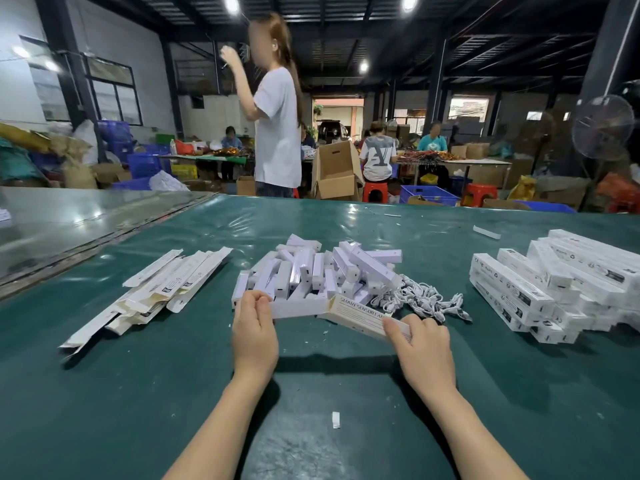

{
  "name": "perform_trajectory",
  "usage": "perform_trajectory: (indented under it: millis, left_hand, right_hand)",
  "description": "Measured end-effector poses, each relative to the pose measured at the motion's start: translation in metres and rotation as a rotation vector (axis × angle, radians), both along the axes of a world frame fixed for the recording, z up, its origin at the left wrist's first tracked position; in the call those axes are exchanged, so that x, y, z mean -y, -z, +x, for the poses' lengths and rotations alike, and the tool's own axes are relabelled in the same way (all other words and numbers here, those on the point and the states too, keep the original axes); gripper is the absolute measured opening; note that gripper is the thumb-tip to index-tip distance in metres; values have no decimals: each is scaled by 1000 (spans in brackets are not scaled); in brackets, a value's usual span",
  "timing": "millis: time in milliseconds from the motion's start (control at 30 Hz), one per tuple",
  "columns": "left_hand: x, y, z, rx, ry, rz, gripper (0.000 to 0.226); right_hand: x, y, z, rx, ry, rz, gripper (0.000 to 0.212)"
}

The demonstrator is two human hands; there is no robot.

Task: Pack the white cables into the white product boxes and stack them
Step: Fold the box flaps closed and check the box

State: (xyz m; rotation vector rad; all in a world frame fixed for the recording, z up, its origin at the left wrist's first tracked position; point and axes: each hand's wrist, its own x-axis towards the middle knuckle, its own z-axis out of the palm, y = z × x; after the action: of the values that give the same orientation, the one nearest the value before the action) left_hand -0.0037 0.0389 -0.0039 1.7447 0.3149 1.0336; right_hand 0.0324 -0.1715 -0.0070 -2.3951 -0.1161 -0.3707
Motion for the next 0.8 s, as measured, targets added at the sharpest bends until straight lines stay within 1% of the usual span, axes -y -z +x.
perform_trajectory:
  millis: [100, 200, 300, 367, 467, 600, 667, 733, 800]
  left_hand:
    - [3, 0, -2, 34, 1, 42, 25]
    - [3, -1, -1, 62, -4, 70, 23]
    - [2, -1, -2, 107, -31, 29, 21]
    - [0, -1, -2, 104, -27, 19, 20]
    - [-4, -3, -4, 70, 28, 69, 18]
    - [-1, -4, -7, 85, 41, 152, 20]
    - [2, -5, -6, 88, 35, 99, 21]
    - [2, -6, -5, 93, 25, -9, 29]
    - [-1, -6, -4, 85, 14, -55, 34]
  right_hand:
    - [1, 0, 2, 11, 0, 54, 38]
    - [1, 0, 4, 39, 13, 47, 42]
    - [2, -1, 3, 77, 43, 76, 41]
    - [3, -1, 4, 78, 61, 83, 41]
    - [4, -2, 4, 54, 60, 76, 40]
    - [2, -4, 3, 61, 35, 85, 35]
    - [1, -4, 2, 80, 19, 85, 33]
    - [0, -4, 2, 104, 8, 84, 31]
    - [-1, -4, 2, 115, -10, 69, 31]
